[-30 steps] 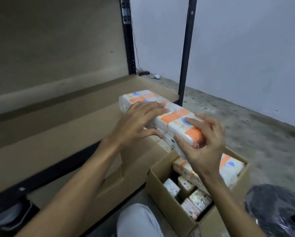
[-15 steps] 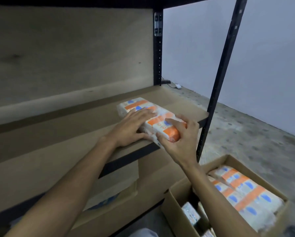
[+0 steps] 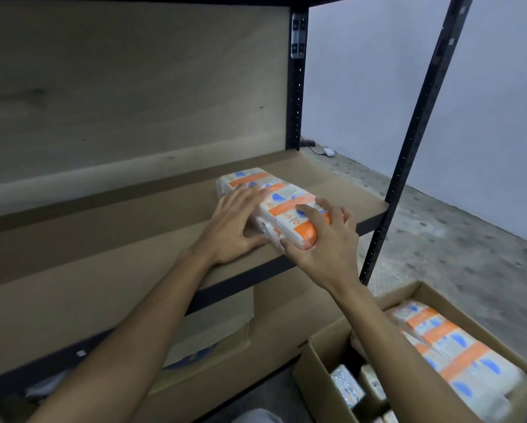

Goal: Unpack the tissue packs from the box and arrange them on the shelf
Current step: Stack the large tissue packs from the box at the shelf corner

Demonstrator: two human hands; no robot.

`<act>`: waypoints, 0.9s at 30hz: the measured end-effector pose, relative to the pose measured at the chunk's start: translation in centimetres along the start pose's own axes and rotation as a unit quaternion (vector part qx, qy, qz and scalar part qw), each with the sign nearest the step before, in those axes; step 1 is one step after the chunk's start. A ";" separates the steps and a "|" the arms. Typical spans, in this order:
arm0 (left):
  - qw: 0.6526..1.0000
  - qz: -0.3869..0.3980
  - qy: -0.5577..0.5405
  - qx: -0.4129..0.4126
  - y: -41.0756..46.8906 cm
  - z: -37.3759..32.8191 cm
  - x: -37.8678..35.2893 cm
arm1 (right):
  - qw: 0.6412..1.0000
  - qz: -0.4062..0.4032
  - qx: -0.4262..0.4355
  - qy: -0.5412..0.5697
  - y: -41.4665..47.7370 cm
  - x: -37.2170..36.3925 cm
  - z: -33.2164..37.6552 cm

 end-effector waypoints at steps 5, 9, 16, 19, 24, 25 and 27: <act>0.982 0.060 0.020 0.181 -1.3 0.1 -0.4 | 0.998 0.031 -0.022 -0.042 1.6 -0.6 0.1; 0.964 0.130 0.039 0.230 -1.0 0.3 -1.1 | 0.998 0.031 -0.036 -0.040 2.8 -1.5 -0.1; 0.954 0.184 0.067 0.229 0.6 0.6 -1.7 | 0.998 0.026 -0.049 -0.041 4.5 -2.8 -1.4; 0.953 0.181 0.069 0.232 1.8 0.9 -2.2 | 0.997 0.034 -0.060 -0.046 5.7 -3.3 -2.1; 0.955 0.173 0.069 0.230 3.8 1.3 -3.0 | 0.995 0.041 -0.074 -0.061 7.8 -3.7 -3.5; 0.955 0.172 0.069 0.232 4.3 1.4 -3.2 | 0.994 0.040 -0.077 -0.061 8.2 -3.8 -3.9; 0.954 0.170 0.069 0.236 5.1 1.6 -3.6 | 0.994 0.040 -0.080 -0.059 9.0 -3.9 -4.5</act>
Point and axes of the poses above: each hand's wrist, its own y-axis towards the middle knuckle, its own x-axis out of the back of the hand, z = x × y, the point moved 1 cm from there along y, towards the middle knuckle, and after that the axes turned 6 degrees about y, right-handed, at the moved point
